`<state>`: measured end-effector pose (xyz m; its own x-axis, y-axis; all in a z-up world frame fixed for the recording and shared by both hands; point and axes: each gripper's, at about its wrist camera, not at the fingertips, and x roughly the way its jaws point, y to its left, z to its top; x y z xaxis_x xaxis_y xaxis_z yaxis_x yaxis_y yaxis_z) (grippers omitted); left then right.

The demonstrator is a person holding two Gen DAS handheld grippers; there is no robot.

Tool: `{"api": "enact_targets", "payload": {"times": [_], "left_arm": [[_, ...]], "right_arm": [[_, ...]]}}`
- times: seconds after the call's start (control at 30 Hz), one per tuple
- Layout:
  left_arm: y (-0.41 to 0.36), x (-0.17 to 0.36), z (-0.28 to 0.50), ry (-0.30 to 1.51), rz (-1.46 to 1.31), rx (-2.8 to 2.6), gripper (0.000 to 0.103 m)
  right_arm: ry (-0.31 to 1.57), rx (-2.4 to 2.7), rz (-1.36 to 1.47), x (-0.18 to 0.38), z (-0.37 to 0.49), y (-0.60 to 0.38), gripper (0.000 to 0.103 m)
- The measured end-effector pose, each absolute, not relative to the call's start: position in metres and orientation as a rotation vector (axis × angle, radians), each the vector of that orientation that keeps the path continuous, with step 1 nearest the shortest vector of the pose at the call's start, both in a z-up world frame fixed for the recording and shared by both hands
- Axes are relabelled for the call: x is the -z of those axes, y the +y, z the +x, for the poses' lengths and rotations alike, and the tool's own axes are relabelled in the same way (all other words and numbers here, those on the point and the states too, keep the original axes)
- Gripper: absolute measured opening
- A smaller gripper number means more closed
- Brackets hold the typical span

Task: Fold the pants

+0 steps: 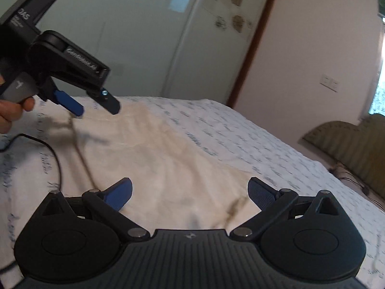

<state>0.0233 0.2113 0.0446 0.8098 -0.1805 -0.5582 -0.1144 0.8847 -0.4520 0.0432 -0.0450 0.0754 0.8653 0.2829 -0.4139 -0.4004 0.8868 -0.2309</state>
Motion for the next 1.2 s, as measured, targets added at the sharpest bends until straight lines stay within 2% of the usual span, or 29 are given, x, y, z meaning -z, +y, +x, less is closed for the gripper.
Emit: {"api": "enact_targets", "payload": {"times": [0.3, 0.53, 0.6, 0.67, 0.7, 0.8, 0.87, 0.93, 0.97, 1.0, 1.03, 1.07, 1.1, 1.17, 1.2], "left_arm": [[0.249, -0.037, 0.005, 0.647, -0.573, 0.009, 0.090], [0.258, -0.021, 0.015, 0.704, -0.657, 0.004, 0.088], [0.262, -0.015, 0.021, 0.726, -0.710, 0.034, 0.085], [0.265, -0.009, 0.028, 0.736, -0.771, 0.060, 0.083], [0.267, -0.007, 0.030, 0.739, -0.793, 0.065, 0.078], [0.268, -0.004, 0.036, 0.730, -0.835, 0.065, 0.076], [0.271, -0.002, 0.038, 0.725, -0.859, 0.057, 0.069], [0.274, -0.001, 0.040, 0.721, -0.872, 0.041, 0.043], [0.275, -0.001, 0.040, 0.715, -0.872, 0.038, 0.037], [0.275, -0.003, 0.040, 0.704, -0.870, 0.043, 0.026], [0.275, -0.005, 0.038, 0.693, -0.870, 0.050, 0.018], [0.275, -0.007, 0.038, 0.683, -0.873, 0.061, 0.017], [0.275, -0.009, 0.037, 0.677, -0.872, 0.068, 0.017], [0.273, -0.014, 0.037, 0.665, -0.855, 0.081, 0.016], [0.272, -0.015, 0.036, 0.660, -0.845, 0.085, 0.016]], "right_arm": [[0.391, -0.450, -0.405, -0.073, 0.066, 0.022, 0.103], [0.355, -0.519, -0.498, -0.062, 0.070, 0.053, 0.102], [0.369, -0.527, -0.531, -0.055, 0.073, 0.062, 0.097], [0.394, -0.531, -0.556, -0.047, 0.077, 0.071, 0.083], [0.405, -0.536, -0.554, -0.044, 0.079, 0.073, 0.079], [0.437, -0.546, -0.532, -0.041, 0.084, 0.076, 0.073], [0.429, -0.537, -0.527, -0.045, 0.085, 0.077, 0.073], [0.412, -0.523, -0.541, -0.045, 0.087, 0.081, 0.073], [0.395, -0.513, -0.563, -0.044, 0.086, 0.085, 0.073], [0.378, -0.508, -0.589, -0.042, 0.086, 0.090, 0.073], [0.362, -0.509, -0.614, -0.040, 0.085, 0.095, 0.073], [0.348, -0.510, -0.639, -0.037, 0.084, 0.100, 0.069], [0.334, -0.508, -0.660, -0.035, 0.083, 0.105, 0.064], [0.316, -0.508, -0.674, -0.032, 0.084, 0.111, 0.035], [0.321, -0.508, -0.670, -0.032, 0.086, 0.112, 0.032]]}}
